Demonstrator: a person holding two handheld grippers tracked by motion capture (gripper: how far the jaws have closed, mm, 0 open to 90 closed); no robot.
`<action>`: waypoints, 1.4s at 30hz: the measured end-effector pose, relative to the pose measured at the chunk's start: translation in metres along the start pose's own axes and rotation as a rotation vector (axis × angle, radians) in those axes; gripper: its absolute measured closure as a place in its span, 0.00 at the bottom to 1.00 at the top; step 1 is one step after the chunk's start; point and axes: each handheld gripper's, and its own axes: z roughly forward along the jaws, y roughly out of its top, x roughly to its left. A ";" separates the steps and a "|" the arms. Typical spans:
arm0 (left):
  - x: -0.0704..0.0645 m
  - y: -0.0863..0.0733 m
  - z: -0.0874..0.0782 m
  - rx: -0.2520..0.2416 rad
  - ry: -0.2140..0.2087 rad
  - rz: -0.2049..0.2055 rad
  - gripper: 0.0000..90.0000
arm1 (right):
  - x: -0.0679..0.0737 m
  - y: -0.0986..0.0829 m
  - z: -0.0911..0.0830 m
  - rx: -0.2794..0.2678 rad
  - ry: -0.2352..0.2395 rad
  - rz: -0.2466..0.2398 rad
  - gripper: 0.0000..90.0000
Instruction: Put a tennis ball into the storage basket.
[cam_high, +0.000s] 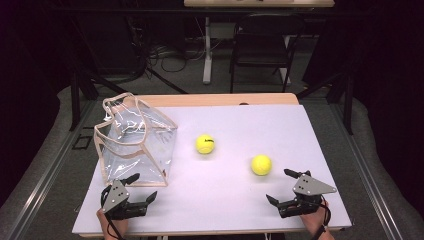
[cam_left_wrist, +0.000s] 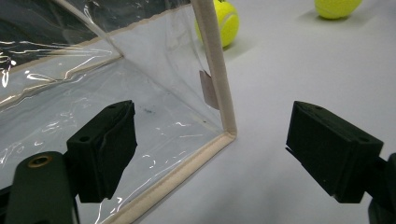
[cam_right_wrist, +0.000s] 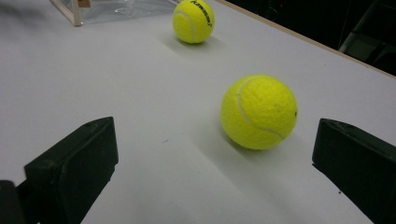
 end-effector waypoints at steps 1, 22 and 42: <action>0.000 0.000 0.000 -0.002 -0.001 -0.002 0.18 | 0.000 0.000 -0.001 0.001 0.000 0.003 0.00; 0.000 -0.002 0.000 0.007 0.003 -0.009 0.18 | -0.004 0.019 0.008 0.073 0.013 0.041 0.00; 0.001 -0.002 0.000 0.006 0.002 -0.008 0.18 | -0.014 0.038 0.029 0.158 0.015 0.074 0.00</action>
